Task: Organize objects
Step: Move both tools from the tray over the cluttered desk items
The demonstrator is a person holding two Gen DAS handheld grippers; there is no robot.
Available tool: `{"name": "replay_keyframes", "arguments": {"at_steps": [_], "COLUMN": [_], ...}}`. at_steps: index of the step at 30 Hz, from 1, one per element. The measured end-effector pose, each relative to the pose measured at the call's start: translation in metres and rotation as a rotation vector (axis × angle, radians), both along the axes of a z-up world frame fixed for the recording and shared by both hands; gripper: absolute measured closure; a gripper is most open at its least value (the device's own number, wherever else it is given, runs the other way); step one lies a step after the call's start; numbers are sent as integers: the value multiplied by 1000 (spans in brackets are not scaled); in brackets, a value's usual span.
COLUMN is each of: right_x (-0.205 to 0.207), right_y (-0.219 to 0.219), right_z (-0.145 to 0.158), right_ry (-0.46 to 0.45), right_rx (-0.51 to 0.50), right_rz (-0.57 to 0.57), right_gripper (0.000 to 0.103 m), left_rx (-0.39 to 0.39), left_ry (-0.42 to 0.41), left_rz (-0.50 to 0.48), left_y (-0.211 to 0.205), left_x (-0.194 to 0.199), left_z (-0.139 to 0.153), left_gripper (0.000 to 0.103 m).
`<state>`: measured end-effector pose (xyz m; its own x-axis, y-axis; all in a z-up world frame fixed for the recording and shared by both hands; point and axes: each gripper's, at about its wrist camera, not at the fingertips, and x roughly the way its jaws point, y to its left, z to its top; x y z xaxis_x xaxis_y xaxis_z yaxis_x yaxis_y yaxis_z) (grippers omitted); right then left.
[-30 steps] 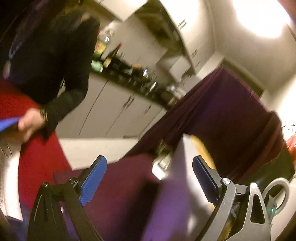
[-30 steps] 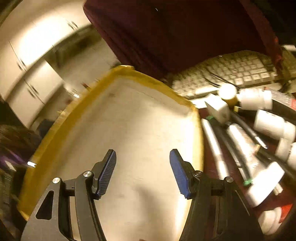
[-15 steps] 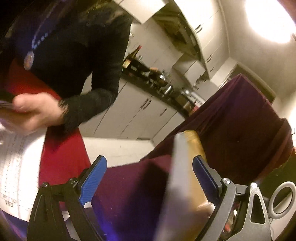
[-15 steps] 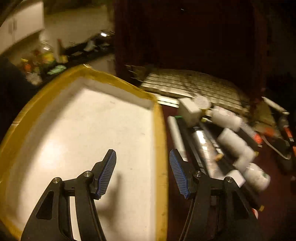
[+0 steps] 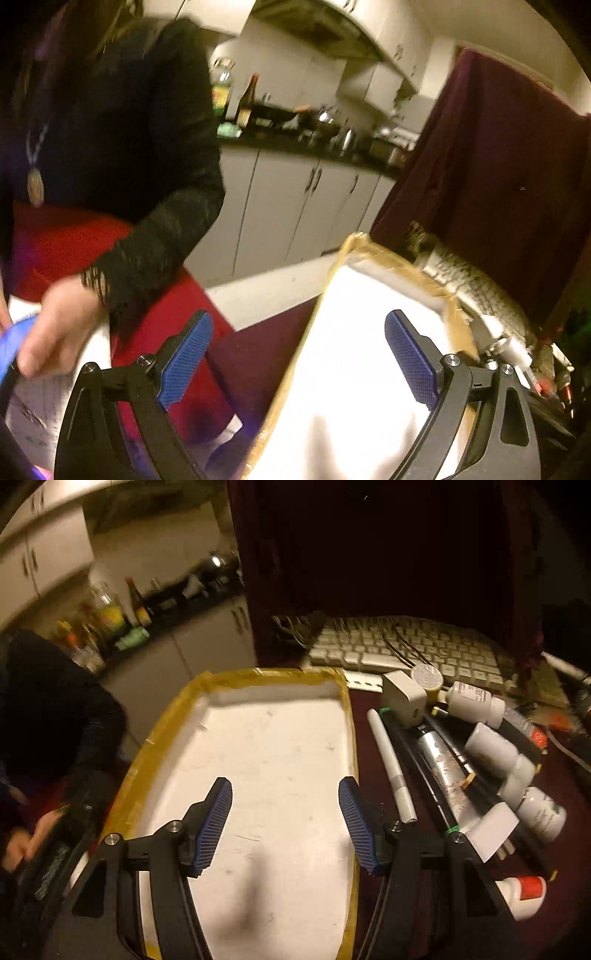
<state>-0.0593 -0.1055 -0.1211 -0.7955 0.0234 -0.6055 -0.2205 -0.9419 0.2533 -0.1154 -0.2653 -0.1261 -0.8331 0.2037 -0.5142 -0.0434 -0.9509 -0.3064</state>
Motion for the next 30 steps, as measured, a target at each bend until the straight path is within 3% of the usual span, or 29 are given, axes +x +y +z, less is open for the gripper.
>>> {"name": "replay_keyframes", "arguments": {"at_steps": [3,8,12,15,20,23,26,30], "right_x": [20,50,65,75,100,109,114,118], "right_y": [1,20,45,62,103,124,133,146], "right_z": [10,22,22,17,0,-8,-10,-17], "right_ry": [75,120,107,69,14,-5,-34,-83], "right_rx": [-31,-9,2,-28,-87,-117,-110,-118], "right_rz": [-18,-53,-71,-74,-129,-160,-175,-215], "right_gripper": [44,44,44,44,44,44,44,44], "left_rx": [25,-153,-171,-155,-196,-212,-181,-149], "left_ry": [6,78,154,182,174,161,87,24], "left_rz": [26,94,57,-82,-346,-421,-538,-583], "left_y": [-6,3,11,29,80,110,128,151], "left_x": [3,26,45,62,84,87,92,100], "left_z": [3,16,37,46,41,38,33,35], "left_gripper": [12,12,12,12,12,12,12,12]}}
